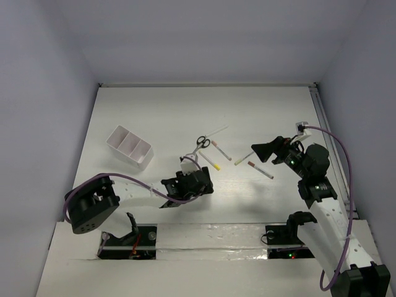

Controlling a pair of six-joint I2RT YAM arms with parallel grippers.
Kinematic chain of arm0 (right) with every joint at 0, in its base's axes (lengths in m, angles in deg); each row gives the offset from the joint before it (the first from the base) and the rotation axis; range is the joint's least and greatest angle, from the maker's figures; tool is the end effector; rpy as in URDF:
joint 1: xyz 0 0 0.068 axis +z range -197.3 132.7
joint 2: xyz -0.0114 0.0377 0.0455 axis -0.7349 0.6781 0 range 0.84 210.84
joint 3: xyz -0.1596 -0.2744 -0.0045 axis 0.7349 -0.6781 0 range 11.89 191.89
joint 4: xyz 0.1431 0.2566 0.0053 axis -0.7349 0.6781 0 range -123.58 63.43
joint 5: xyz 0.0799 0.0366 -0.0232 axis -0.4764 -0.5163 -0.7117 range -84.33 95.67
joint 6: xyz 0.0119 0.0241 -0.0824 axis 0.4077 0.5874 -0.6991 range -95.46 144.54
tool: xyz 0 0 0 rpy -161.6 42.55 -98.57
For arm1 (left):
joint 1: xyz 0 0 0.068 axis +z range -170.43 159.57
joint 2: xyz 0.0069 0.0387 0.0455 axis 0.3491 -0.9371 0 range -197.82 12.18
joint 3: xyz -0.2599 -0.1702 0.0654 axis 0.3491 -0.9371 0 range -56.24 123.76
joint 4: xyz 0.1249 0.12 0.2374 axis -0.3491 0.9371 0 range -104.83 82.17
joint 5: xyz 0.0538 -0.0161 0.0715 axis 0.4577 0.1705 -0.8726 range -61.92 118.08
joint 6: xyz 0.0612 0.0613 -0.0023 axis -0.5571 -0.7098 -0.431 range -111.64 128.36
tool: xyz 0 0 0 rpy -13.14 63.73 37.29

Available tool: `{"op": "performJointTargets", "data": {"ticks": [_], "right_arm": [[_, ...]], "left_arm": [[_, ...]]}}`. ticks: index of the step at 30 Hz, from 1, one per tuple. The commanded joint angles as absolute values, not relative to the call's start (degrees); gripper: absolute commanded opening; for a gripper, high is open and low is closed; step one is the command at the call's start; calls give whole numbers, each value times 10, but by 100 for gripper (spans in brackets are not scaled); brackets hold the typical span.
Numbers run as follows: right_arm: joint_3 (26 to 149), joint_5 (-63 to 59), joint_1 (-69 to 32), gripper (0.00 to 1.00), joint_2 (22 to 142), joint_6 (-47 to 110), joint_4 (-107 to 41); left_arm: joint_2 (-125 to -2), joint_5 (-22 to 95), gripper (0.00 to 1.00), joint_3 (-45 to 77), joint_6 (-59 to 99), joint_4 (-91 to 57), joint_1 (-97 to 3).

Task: Sort the stationery into containers
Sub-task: Pick up the stationery from the center of the board.

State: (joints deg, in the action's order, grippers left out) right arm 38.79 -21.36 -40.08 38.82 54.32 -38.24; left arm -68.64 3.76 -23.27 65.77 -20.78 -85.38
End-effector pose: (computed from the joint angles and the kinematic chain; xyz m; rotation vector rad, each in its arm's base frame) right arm 0.1967 0.0601 0.2934 -0.0257 1.7481 0.8743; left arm 0.1598 -0.2671 0.1567 -0.0696 2.3101 -0.6606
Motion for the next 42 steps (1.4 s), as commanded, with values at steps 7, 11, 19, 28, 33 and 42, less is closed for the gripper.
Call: {"op": "performJointTargets", "data": {"ticks": [7,11,19,28,33,42], "right_arm": [[403,-230,-396,100,390,542,-403],[403,-230,-396,100,388,542,-403],[404,-235,-396,100,390,545,-406],[405,-240,-396,100,390,546,-404],[405,-244,-396,100,386,546,-404],[401,-252,-396,100,390,550,-412]], "left_arm": [[-681,49,69,-246,611,-273,-785],[-715,66,69,-221,593,-278,-785],[-697,54,69,-239,606,-229,-785],[-629,16,87,-255,639,-115,-808],[-683,14,90,-224,694,-88,-875],[-717,-15,73,-187,682,-115,-875]]}}
